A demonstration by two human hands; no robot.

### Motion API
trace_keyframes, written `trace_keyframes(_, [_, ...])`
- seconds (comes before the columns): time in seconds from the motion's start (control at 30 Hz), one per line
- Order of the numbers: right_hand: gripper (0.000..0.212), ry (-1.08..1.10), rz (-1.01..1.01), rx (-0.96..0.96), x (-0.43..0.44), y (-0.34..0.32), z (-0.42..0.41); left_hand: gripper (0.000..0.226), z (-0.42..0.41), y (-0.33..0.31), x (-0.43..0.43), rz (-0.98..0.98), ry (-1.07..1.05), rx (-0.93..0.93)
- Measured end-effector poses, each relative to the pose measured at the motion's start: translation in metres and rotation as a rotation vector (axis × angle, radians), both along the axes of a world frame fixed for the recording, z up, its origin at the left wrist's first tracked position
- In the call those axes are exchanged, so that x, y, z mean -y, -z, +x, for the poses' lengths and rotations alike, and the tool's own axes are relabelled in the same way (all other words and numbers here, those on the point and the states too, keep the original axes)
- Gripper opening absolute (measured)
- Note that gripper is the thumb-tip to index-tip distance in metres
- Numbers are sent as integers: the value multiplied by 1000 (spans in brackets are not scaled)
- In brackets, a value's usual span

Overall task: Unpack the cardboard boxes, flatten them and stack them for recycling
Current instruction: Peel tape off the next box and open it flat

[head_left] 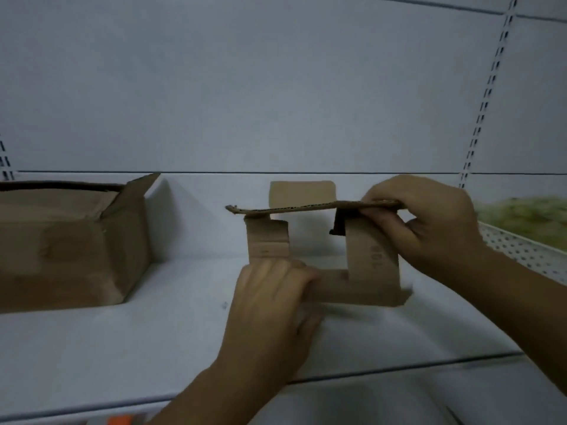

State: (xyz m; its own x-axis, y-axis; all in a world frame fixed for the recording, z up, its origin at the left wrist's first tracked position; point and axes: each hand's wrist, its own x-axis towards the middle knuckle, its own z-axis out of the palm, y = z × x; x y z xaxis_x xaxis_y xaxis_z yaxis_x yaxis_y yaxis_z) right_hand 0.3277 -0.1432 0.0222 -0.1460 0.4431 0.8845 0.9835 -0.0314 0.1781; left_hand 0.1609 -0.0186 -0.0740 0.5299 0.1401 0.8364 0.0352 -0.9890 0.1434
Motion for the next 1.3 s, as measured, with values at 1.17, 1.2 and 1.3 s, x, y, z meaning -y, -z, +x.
trace_keyframes(1.17, [27, -67, -518, -1196, 3, 37, 67, 53, 27, -5, -32, -884, 282, -181])
trace_keyframes(1.2, [33, -87, -597, -1172, 6, 32, 69, 53, 26, -7, -34, -875, 270, -181])
trace_keyframes(1.3, [53, -165, -873, -1091, 14, 20, 70, 60, 15, -10, -42, -953, 284, -173])
